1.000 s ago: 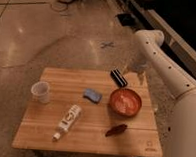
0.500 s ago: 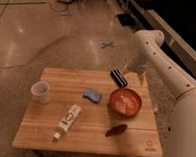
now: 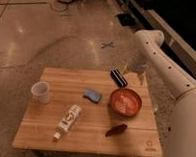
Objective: Place the eraser on the white sponge
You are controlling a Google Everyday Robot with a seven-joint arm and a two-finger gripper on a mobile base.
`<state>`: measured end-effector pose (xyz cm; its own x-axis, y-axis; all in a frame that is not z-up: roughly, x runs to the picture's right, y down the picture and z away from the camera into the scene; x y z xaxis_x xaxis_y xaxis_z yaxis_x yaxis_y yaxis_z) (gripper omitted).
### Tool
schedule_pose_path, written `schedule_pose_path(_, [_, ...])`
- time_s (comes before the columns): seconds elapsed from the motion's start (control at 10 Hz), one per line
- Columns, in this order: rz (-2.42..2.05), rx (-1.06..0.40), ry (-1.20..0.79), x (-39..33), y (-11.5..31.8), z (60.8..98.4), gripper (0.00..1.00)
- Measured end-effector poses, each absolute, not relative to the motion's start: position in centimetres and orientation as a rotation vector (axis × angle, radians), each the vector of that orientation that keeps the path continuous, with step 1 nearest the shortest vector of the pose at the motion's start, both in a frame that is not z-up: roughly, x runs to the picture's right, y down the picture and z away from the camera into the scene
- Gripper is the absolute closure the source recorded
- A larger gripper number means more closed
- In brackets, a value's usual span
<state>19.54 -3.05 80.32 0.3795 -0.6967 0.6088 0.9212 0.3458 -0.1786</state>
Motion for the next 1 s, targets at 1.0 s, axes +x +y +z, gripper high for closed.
schedule_pose_path(1.0, [-1.272,-0.338,-0.530,18.3,-4.0,86.8,0.27])
